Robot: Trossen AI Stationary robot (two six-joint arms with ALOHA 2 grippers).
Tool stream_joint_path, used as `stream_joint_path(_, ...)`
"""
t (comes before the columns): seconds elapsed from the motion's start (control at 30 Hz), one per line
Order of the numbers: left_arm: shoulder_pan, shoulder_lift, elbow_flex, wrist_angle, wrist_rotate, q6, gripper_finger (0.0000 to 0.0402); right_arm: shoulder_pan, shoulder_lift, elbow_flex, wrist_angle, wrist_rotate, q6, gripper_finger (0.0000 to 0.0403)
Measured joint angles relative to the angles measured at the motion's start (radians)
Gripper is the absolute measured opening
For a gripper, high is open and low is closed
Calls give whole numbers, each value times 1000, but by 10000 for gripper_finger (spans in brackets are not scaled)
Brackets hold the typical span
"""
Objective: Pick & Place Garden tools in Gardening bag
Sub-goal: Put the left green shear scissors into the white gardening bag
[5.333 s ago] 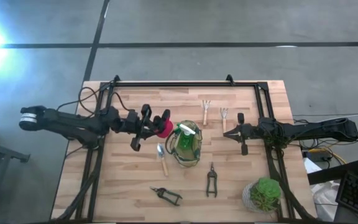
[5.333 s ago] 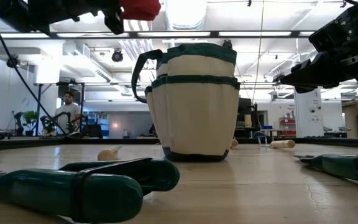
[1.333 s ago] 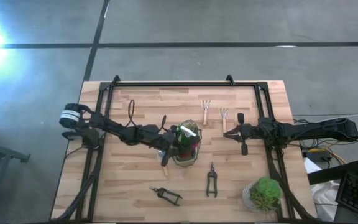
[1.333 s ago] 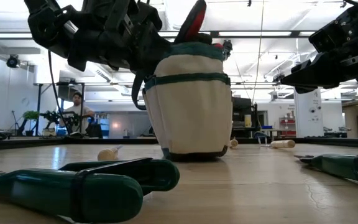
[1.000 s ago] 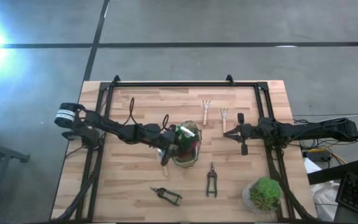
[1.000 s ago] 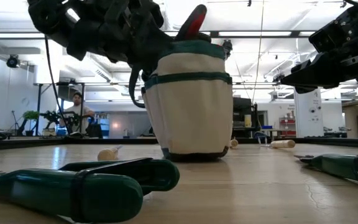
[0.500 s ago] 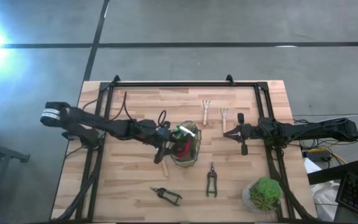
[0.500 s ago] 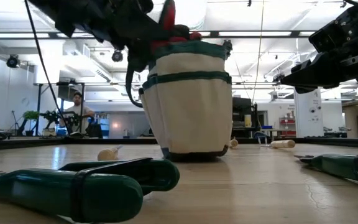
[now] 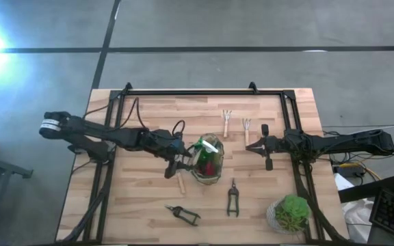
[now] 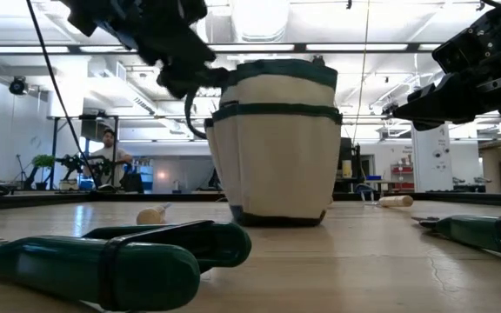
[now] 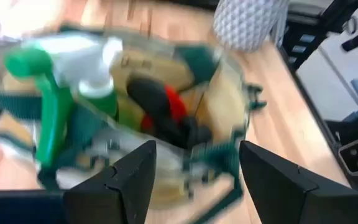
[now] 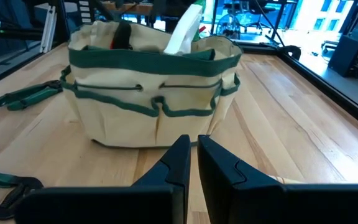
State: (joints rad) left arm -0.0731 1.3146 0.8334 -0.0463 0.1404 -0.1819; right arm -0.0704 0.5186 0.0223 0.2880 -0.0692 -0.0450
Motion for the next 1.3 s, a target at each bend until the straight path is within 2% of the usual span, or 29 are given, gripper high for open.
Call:
stream_joint_path(0.27,1,-42,64,-279,0,-21,232,0,0,0,0,0,0,27)
stream_joint_path(0.43,2,-65,110,-384,0,-28,232,0,0,0,0,0,0,27)
stream_joint_path(0.97,1,-109,141,-559,-1,-160,232,0,0,0,0,0,0,27)
stream_joint_path(1.2,0,-107,120,-611,0,-159,232,0,0,0,0,0,0,27)
stream_joint_path(1.3,-2,-105,102,-628,-1,-97,228,0,0,0,0,0,0,27)
